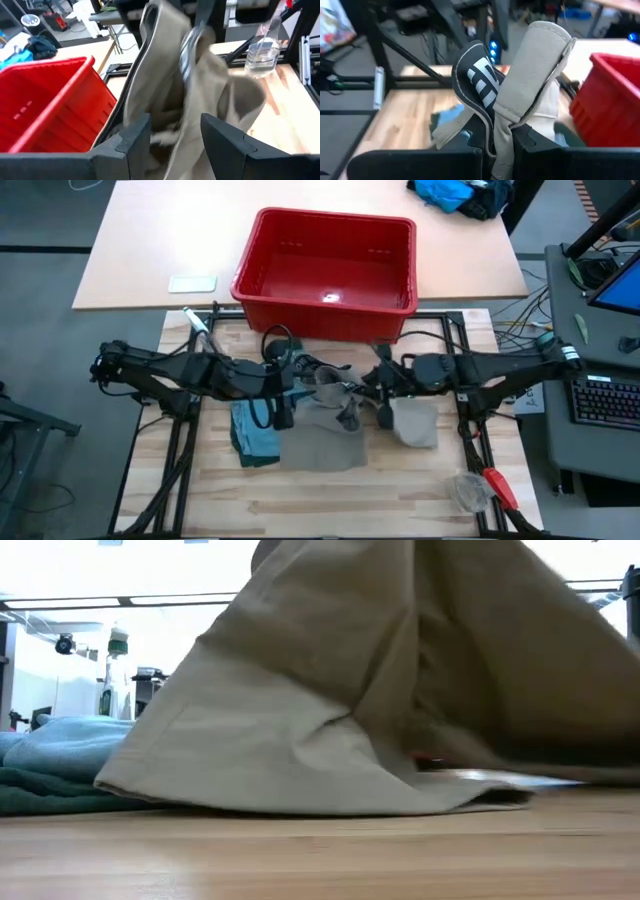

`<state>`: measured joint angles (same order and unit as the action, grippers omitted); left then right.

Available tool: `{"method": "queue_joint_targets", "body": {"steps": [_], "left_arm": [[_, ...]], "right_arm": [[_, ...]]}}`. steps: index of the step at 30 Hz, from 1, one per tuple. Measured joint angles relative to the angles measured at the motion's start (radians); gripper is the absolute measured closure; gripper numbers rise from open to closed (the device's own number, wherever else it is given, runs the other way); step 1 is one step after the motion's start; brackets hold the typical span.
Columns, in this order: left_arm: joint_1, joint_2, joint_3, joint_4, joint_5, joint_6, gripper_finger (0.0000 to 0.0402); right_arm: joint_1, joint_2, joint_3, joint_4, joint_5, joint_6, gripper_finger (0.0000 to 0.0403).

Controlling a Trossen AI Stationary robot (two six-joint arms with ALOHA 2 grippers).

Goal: Fold Laundry from Bin
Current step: Fold the light brown shorts

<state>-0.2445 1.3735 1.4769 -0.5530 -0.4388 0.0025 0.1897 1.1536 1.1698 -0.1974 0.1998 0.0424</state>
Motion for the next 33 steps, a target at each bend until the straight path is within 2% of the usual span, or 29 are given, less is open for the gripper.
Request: {"method": "queue_joint_targets", "body": {"steps": [4,7,10,15,18,27,33], "left_arm": [[-0.001,-0.015,0.025,-0.024,0.001,0.039,0.0244],[-0.008,-0.051,-0.022,0.04,0.0,0.041,0.0244],[-0.029,-0.114,-0.169,0.185,0.001,0.045,0.0244],[-0.077,-0.217,-0.454,0.523,0.001,0.025,0.0244],[-0.09,-0.237,-0.594,0.652,0.003,0.026,0.0238],[-0.095,-0.225,-0.89,1.089,0.045,0.076,0.0158],[-0.095,-0.19,-0.99,1.211,0.005,0.047,0.0108]], "right_arm": [[0.002,-0.067,-0.025,0.001,-0.05,-0.018,0.0381],[0.009,-0.105,-0.095,0.049,-0.088,-0.018,0.0381],[0.026,-0.147,-0.201,0.149,-0.097,-0.049,0.0381],[0.041,-0.186,-0.372,0.337,-0.109,-0.117,0.0381],[0.042,-0.184,-0.464,0.491,-0.169,-0.136,0.0377],[0.044,-0.142,-0.682,0.87,-0.363,-0.166,0.0381],[0.046,-0.118,-0.733,0.947,-0.365,-0.157,0.0382]]}}
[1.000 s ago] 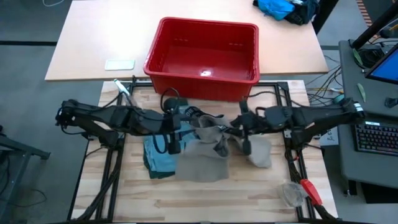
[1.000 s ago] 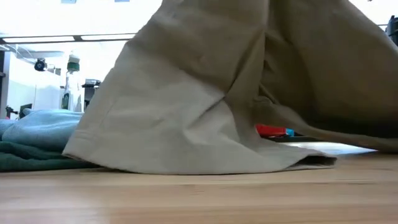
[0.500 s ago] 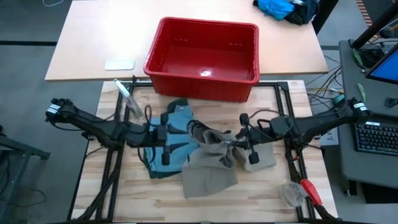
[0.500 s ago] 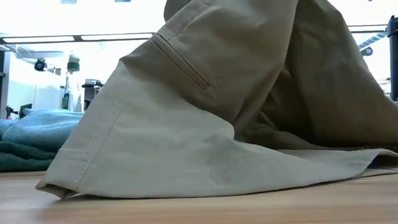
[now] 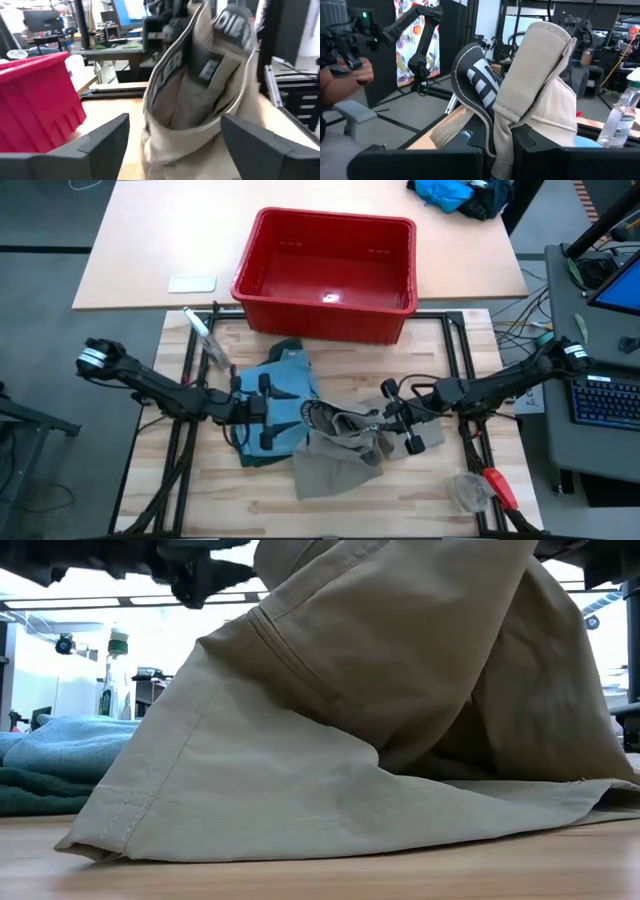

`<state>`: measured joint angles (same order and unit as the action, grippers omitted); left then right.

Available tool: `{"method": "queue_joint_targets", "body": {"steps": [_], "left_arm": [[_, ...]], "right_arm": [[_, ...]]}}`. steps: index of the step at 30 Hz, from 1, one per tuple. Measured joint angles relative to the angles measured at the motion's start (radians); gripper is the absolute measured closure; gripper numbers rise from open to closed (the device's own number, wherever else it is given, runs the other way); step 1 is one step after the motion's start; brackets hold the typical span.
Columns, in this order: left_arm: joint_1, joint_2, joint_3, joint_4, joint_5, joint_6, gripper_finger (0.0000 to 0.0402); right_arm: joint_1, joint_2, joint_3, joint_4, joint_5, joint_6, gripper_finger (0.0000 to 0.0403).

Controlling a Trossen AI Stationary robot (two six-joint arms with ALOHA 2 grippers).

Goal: Fold Laundry from Bin
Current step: Fold the light brown shorts

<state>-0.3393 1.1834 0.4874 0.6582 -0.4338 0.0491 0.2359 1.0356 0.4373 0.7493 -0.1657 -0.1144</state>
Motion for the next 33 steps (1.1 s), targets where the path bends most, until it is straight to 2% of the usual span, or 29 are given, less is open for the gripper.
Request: {"method": "queue_joint_targets", "body": {"steps": [5,10,13,17,20,25,33], "left_arm": [[0.001,0.072,-0.041,0.121,-0.006,0.022,0.0088],[0.003,0.151,-0.042,0.19,-0.107,0.032,0.0086],[0.009,0.219,-0.042,0.306,-0.106,0.066,0.0086],[0.01,0.318,-0.028,0.501,-0.099,0.175,0.0086],[0.014,0.382,0.004,0.583,-0.069,0.231,0.0086],[0.03,0.47,0.074,0.588,0.044,0.233,0.0086],[0.032,0.514,0.12,0.63,0.051,0.265,0.0088]], "right_arm": [[0.0,0.001,0.007,0.0,-0.005,0.007,0.0382],[0.002,0.001,0.012,-0.001,-0.052,0.002,0.0382],[0.002,0.001,0.012,-0.004,-0.052,0.002,0.0382],[0.002,0.001,0.013,-0.004,-0.052,0.01,0.0382],[0.002,0.001,0.013,-0.003,-0.052,0.013,0.0382],[0.002,0.001,0.013,-0.004,-0.047,0.038,0.0379],[0.002,0.001,0.013,-0.003,-0.045,0.051,0.0378]]}}
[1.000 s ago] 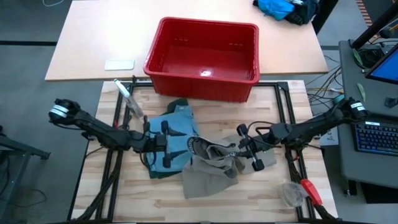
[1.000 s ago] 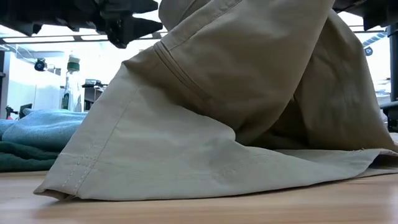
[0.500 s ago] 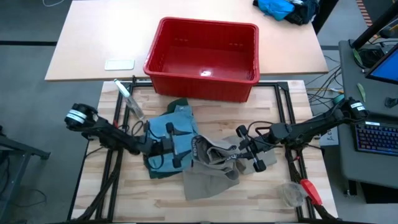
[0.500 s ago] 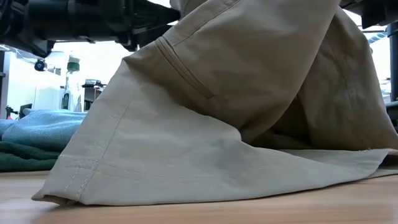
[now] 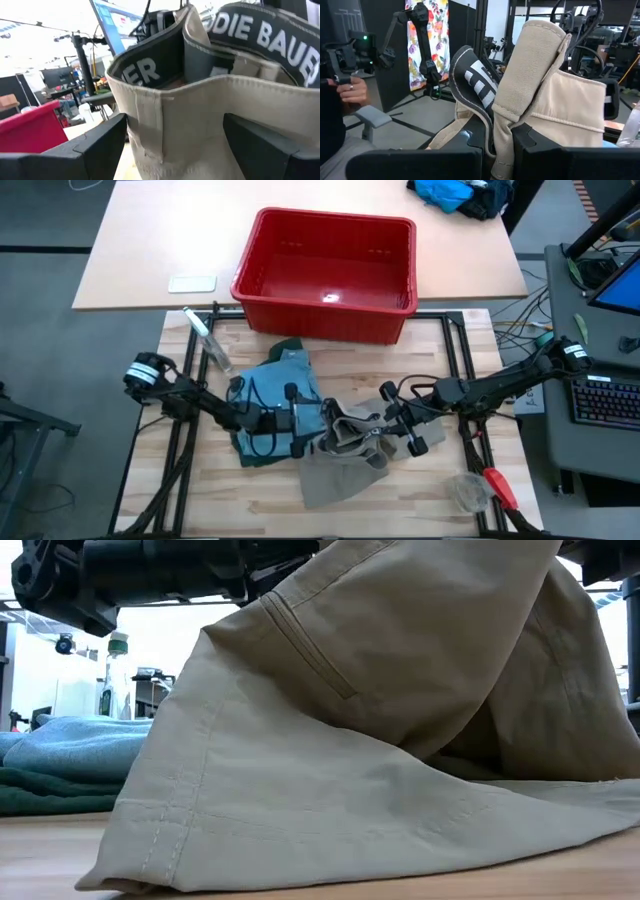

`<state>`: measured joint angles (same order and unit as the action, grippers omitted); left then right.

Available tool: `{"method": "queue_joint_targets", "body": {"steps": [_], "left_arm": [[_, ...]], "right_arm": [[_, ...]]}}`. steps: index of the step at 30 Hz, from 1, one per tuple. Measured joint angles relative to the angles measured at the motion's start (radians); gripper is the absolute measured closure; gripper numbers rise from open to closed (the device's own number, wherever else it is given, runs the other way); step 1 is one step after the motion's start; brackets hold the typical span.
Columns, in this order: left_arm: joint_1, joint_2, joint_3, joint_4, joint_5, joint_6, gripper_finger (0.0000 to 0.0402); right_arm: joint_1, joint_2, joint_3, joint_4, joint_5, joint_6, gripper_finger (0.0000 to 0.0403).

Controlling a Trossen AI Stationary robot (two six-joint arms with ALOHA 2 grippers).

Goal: Fold Laundry from Bin
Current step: Fold the light brown shorts

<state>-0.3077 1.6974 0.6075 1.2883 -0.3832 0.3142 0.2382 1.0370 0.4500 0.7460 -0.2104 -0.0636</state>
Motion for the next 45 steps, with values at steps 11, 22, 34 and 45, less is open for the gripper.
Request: {"method": "queue_joint_targets", "body": {"steps": [11,22,34,45], "left_arm": [[0.0,-0.008,-0.002,0.093,-0.049,0.07,0.009],[-0.009,-0.008,0.02,0.092,0.01,0.063,0.0092],[-0.017,-0.012,0.021,0.088,0.009,0.114,0.0374],[-0.108,-0.216,0.02,0.054,0.009,0.288,0.0397]], "right_arm": [[0.0,0.0,0.0,0.007,0.001,-0.011,0.0376],[0.0,0.0,0.001,0.032,0.001,-0.002,0.0376],[0.0,0.0,0.002,0.051,0.001,0.002,0.0375],[0.04,-0.002,0.057,0.148,-0.003,0.1,0.0375]]}}
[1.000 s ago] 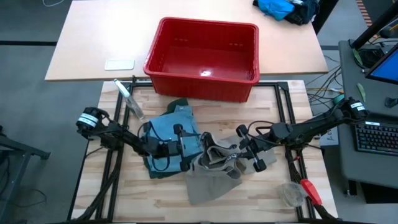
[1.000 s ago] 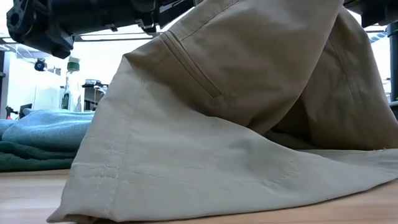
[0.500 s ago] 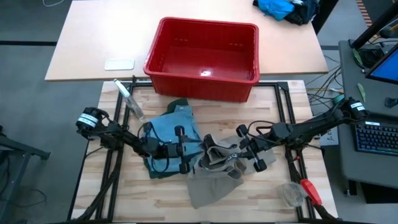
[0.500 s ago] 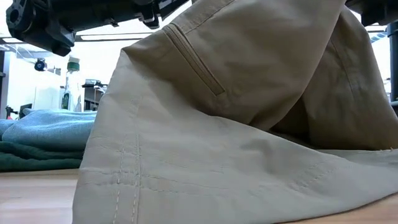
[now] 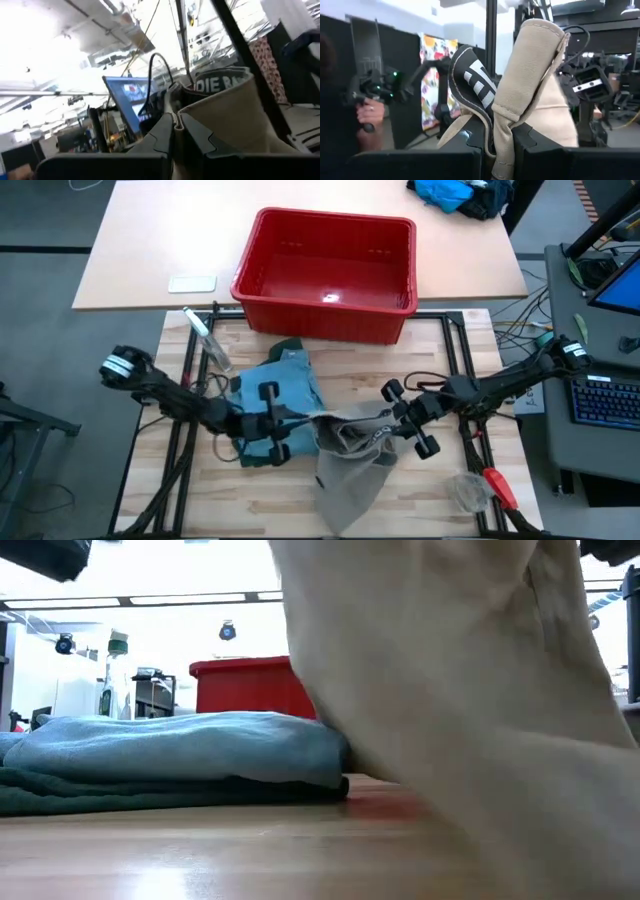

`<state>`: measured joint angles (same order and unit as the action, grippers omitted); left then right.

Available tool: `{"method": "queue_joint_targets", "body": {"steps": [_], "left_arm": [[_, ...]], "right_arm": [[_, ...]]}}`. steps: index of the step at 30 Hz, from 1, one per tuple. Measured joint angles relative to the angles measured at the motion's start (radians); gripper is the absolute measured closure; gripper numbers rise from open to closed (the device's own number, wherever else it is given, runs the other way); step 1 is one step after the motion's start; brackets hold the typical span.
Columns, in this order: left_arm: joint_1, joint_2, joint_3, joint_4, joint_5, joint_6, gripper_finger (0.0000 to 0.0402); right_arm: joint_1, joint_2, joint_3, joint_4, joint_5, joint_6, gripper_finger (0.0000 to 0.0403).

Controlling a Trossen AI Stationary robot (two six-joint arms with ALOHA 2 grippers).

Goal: Fold Laundry from Bin
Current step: Fold the light brown shorts

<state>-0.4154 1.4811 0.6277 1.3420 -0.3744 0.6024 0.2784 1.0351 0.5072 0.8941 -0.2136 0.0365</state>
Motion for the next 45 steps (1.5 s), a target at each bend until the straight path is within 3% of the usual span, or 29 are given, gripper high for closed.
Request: {"method": "queue_joint_targets", "body": {"steps": [6,15,24,32,36,41,45], "left_arm": [[-0.025,-0.165,0.057,-0.241,0.06,0.006,0.04],[-0.025,-0.261,0.328,-0.679,0.085,0.071,0.0401],[0.034,-0.244,0.686,-1.091,0.034,0.138,0.0401],[0.205,-0.225,0.818,-1.135,-0.002,0.157,0.0402],[0.293,-0.221,0.872,-1.17,-0.004,0.153,0.0401],[0.324,-0.212,0.885,-1.227,0.109,0.007,0.0401],[0.265,-0.207,0.793,-1.201,0.004,-0.006,0.0401]], "right_arm": [[0.038,0.002,0.159,-0.23,0.003,-0.008,0.0375],[0.041,0.0,0.481,-0.707,0.01,-0.104,0.0375],[0.038,-0.003,0.881,-1.243,0.276,-0.208,0.0375],[0.012,0.001,1.075,-1.394,0.55,-0.321,0.0382],[-0.015,0.003,1.135,-1.436,0.551,-0.367,0.0382],[-0.017,0.003,1.12,-1.477,0.538,-0.469,0.0382],[-0.017,0.009,1.075,-1.579,0.423,-0.395,0.0382]]}}
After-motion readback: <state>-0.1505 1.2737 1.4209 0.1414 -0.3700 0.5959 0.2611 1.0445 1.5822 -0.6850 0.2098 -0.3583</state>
